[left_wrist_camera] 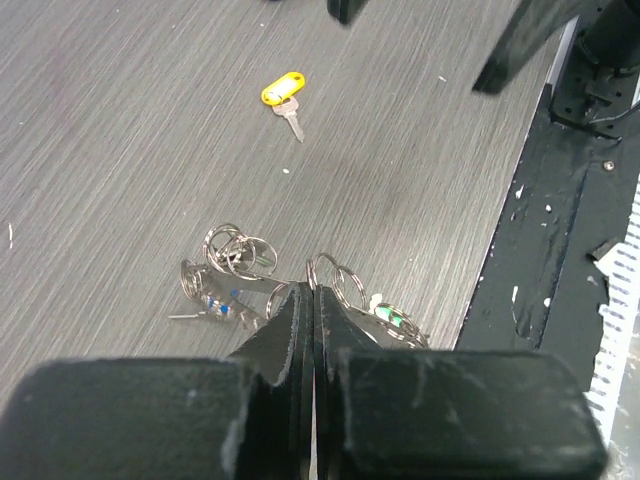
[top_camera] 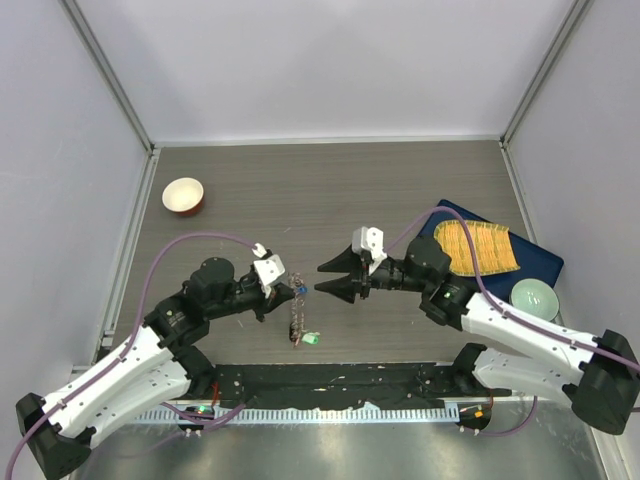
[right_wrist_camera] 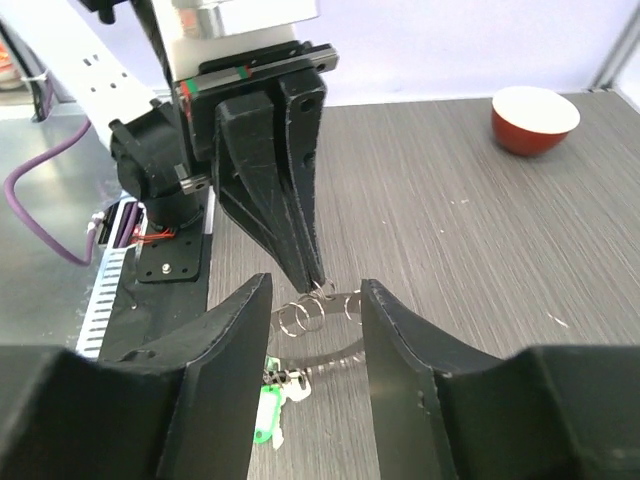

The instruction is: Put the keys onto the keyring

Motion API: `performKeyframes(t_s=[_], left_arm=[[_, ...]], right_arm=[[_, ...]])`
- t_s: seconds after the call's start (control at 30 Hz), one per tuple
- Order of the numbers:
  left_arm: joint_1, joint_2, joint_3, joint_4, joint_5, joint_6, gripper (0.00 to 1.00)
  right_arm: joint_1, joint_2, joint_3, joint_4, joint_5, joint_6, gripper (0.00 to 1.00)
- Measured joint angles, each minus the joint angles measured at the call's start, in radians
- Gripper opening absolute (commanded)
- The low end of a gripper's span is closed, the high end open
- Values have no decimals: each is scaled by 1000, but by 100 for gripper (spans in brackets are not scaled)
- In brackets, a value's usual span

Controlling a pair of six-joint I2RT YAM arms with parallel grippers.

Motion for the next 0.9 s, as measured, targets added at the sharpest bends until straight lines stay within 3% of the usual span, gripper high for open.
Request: performKeyframes(t_s=[0.07, 0.13, 0.57, 0.9], left_arm=[[0, 0, 0, -10, 0, 19, 0], [0, 0, 0, -14, 5, 47, 0], [0, -6, -5, -22, 117, 260, 0], [0, -67, -38, -6, 133, 298, 0]], right_arm=[[0, -36, 0, -40, 54, 20, 62], [0, -53, 0, -72, 112, 45, 67], [-27, -20, -11, -310, 462, 196, 67], [-136, 186, 78, -575, 675, 278, 64]])
